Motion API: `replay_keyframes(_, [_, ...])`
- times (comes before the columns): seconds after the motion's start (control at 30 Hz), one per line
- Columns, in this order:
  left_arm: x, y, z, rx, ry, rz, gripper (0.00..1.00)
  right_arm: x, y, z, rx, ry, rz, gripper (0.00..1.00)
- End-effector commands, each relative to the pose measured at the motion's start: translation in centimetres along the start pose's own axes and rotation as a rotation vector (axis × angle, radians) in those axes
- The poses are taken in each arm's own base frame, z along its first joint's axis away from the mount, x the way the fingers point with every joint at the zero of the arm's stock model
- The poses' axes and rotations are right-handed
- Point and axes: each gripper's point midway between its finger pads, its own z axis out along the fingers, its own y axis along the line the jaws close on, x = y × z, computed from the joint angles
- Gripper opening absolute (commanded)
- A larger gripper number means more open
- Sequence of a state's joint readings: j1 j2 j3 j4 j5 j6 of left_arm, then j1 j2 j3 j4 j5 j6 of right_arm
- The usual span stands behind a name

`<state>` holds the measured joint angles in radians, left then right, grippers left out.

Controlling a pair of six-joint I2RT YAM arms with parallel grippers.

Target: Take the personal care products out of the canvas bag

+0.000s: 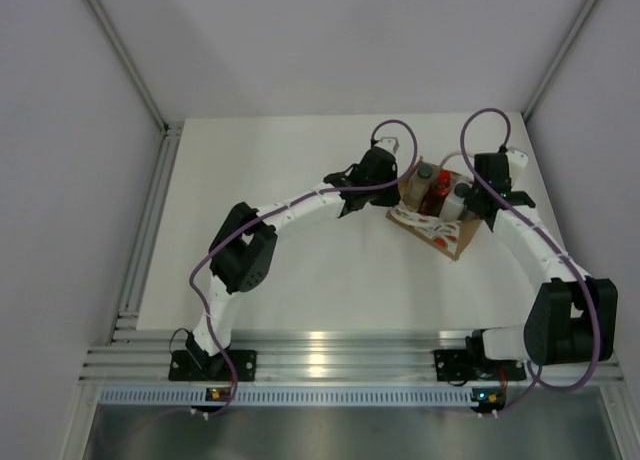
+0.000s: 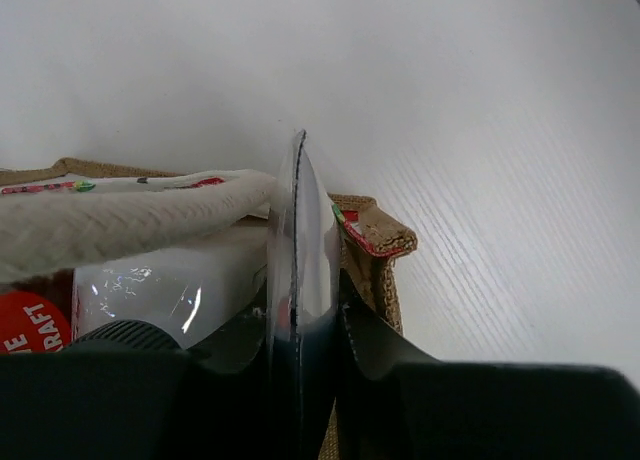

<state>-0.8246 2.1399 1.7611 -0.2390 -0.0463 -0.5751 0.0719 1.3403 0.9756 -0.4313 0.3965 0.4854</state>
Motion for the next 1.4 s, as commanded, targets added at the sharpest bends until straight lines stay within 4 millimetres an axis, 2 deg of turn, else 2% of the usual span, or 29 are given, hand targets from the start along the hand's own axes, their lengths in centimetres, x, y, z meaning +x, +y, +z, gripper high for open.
replay_keyframes(0.0, [-1.1,0.6,-2.1,-0.033,-0.004,0.022,0.0,1.3,-0.6,0.6,0.002,0.038,0.017,0.1])
replay_keyframes(0.03, [-1.2,0.5,-2.2,-0.028,-0.006,0.018,0.0,0.7,-0.6,0.1,-0.008,0.017,0.017,0.01])
replay_keyframes(0.07, [-1.1,0.5,-2.2,-0.028,-0.005,0.017,0.0,0.2,-0.5,-0.2,-0.014,0.003,0.02,0.0])
replay_keyframes(0.23, [-1.2,0.4,-2.1,-0.028,-0.006,0.006,0.0,-2.9,-0.3,-2.8,-0.065,-0.099,0.022,0.0])
replay_keyframes(0.43, [-1.4,0.3,-2.1,-0.03,-0.011,-0.003,0.0,-5.7,-0.2,-5.3,-0.112,-0.215,0.019,0.0])
replay_keyframes(0.7, [-1.5,0.3,-2.1,-0.033,-0.015,-0.008,0.0,-6.5,-0.1,-6.7,-0.156,-0.272,0.011,0.0])
replay_keyframes(0.8, [-1.8,0.3,-2.1,-0.033,-0.023,-0.01,0.0,-7.4,-0.2,-7.9,-0.174,-0.307,0.014,0.0])
replay_keyframes(1.17, [-1.9,0.3,-1.9,-0.039,-0.028,-0.011,0.0,-12.2,-0.4,-15.0,-0.252,-0.472,0.011,0.0])
replay_keyframes(1.27, [-1.9,0.4,-2.0,-0.042,-0.029,-0.011,0.0,-12.9,-0.2,-16.9,-0.294,-0.486,-0.008,0.0])
replay_keyframes(1.37, [-2.0,0.3,-1.9,-0.041,-0.03,-0.011,0.0,-13.4,1.2,-19.4,-0.402,-0.494,-0.037,0.0])
